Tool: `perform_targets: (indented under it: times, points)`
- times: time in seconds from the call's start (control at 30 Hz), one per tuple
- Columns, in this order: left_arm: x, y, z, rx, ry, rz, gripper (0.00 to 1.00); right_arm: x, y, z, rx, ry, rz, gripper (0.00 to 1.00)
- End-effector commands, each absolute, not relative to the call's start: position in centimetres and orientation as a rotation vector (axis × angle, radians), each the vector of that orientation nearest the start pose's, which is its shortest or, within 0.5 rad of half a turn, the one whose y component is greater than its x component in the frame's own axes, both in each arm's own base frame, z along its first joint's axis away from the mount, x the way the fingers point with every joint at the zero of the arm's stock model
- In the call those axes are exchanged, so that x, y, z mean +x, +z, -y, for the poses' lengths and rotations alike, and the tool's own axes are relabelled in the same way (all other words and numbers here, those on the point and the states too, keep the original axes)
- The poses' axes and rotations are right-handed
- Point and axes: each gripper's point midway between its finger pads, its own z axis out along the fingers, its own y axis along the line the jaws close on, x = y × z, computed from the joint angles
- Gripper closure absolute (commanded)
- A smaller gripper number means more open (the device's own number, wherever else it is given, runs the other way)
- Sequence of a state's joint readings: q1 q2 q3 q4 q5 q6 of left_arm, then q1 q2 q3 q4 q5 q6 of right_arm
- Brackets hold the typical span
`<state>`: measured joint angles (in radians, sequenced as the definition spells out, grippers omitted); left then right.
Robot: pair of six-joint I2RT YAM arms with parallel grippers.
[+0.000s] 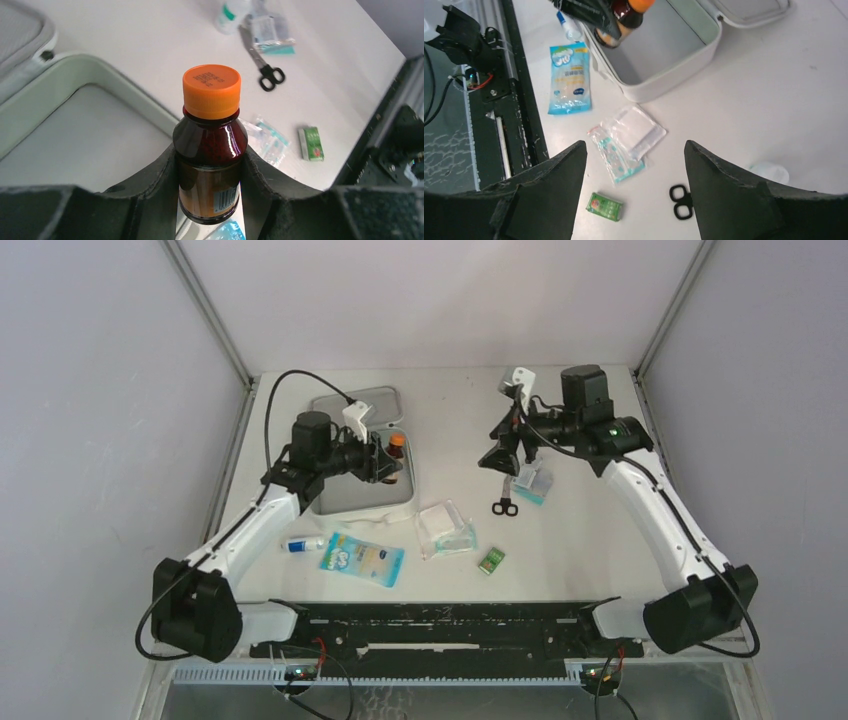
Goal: Organize the medicine kit
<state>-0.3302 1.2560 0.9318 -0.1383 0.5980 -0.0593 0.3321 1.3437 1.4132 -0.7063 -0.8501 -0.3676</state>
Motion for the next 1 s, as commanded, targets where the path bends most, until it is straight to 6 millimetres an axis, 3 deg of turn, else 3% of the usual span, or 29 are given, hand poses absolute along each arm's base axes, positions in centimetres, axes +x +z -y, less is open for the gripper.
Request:
perform_targets:
  times: [0.0, 0.3, 0.67, 0.97]
  points:
    - [34.9, 19.8, 20.3, 0.389, -0.795, -2.007, 0.78, 28.3, 29.5, -20.5, -1.057, 0.849, -1.761, 0.29]
    - [37.3, 13.9, 20.6, 0.093, -0.854, -2.228, 0.78, 28.4, 26.4, -17.9, -0.950, 0.848, -1.829, 0.29]
    - [36.7, 8.6, 21.5, -0.095, -0.931, -2.432, 0.70, 29.1, 25.0, -17.4, -0.922, 0.854, -1.871, 0.29]
    - [37.0, 7.5, 22.3, -0.130, -0.984, -2.478, 0.56, 29.2, 24.7, -17.3, -0.913, 0.859, -1.886, 0.29]
